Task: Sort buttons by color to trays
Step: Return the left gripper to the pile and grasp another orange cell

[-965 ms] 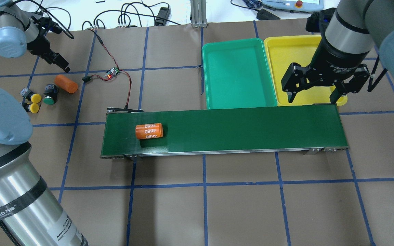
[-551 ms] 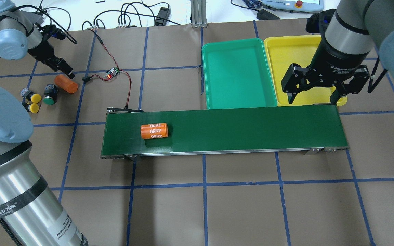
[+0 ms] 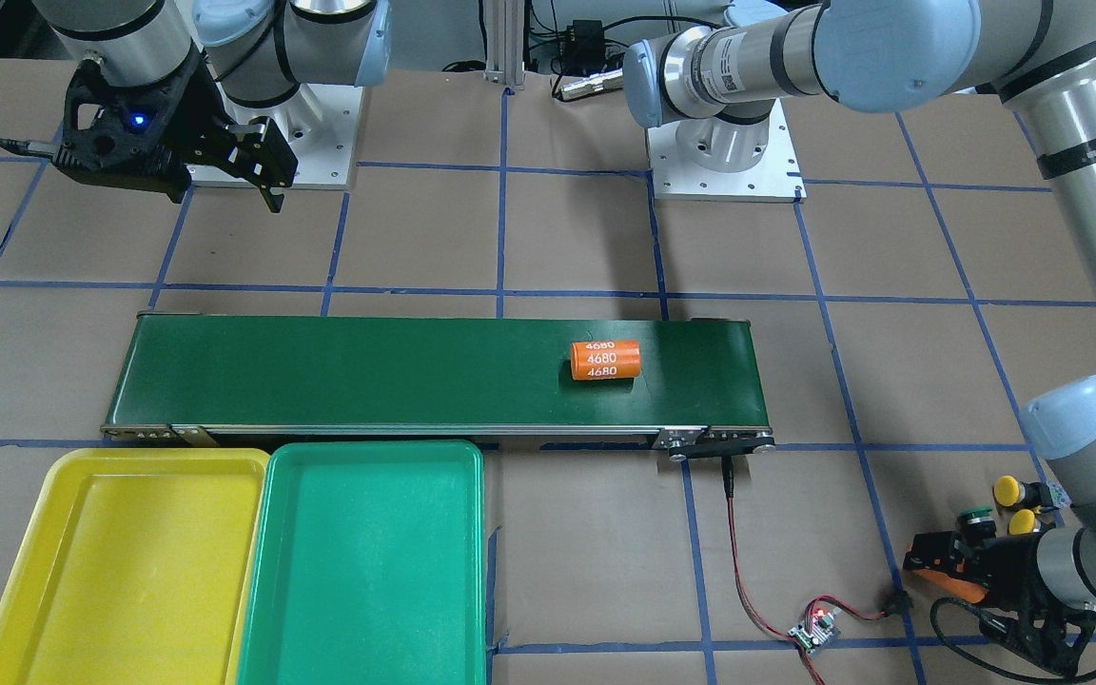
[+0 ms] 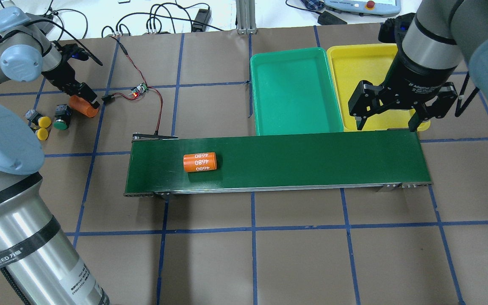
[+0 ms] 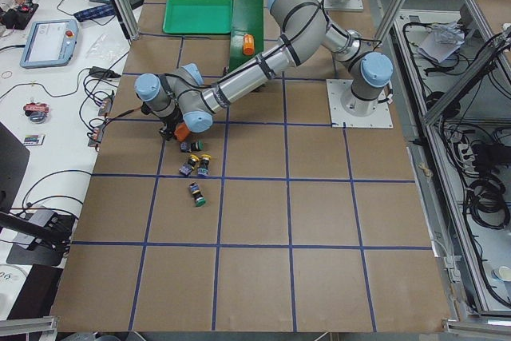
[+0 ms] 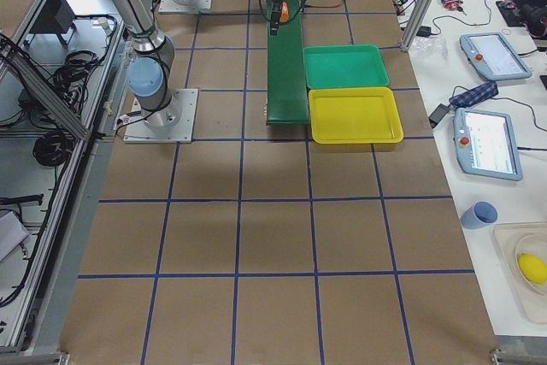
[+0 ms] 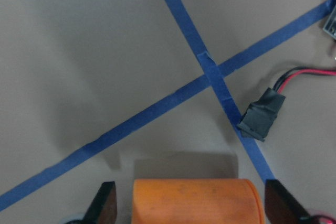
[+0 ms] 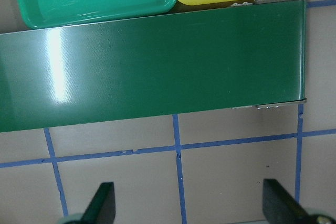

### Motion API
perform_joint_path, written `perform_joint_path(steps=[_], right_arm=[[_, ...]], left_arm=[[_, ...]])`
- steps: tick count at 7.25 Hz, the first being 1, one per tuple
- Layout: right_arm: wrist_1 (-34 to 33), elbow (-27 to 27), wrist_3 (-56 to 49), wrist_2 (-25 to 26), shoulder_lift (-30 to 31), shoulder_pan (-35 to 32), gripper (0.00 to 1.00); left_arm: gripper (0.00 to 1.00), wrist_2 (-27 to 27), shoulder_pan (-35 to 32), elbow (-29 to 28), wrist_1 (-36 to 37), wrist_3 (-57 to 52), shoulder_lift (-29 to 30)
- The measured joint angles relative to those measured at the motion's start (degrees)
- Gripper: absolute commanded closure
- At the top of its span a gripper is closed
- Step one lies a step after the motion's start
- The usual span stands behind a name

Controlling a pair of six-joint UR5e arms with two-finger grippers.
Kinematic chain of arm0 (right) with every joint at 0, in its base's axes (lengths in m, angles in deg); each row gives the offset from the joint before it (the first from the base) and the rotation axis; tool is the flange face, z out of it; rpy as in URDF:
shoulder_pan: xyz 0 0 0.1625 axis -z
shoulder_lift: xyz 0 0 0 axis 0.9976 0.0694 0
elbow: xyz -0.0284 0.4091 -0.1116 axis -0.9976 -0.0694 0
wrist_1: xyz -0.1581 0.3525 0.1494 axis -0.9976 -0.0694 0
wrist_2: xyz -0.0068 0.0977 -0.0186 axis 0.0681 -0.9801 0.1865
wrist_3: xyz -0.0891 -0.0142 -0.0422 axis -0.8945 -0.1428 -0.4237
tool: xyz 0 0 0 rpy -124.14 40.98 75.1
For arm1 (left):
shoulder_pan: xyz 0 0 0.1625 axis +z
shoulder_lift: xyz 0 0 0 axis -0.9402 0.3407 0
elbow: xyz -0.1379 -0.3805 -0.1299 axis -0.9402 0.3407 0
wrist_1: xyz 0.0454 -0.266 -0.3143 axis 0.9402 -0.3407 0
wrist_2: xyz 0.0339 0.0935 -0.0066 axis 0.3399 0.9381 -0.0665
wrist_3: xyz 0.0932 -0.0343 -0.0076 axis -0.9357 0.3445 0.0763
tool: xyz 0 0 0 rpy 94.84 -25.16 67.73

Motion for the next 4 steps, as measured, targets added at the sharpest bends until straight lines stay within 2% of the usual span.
perform_joint_path(steps=[1,2,4], right_arm=[[0.0,0.0,0.0,0.0,0.1,0.0,0.0],[0.0,0.0,0.0,0.0,0.1,0.0,0.0],[0.1,0.0,0.0,0.0,0.2,0.0,0.0]], left_arm=[[0.62,0.0,0.0,0.0,-0.4,0.1,0.0],[0.97,-0.1,-0.1,0.0,-1.5,0.3,-0.3],[1.0,-0.1,-0.6,0.1,-6.7,2.4,-1.8]])
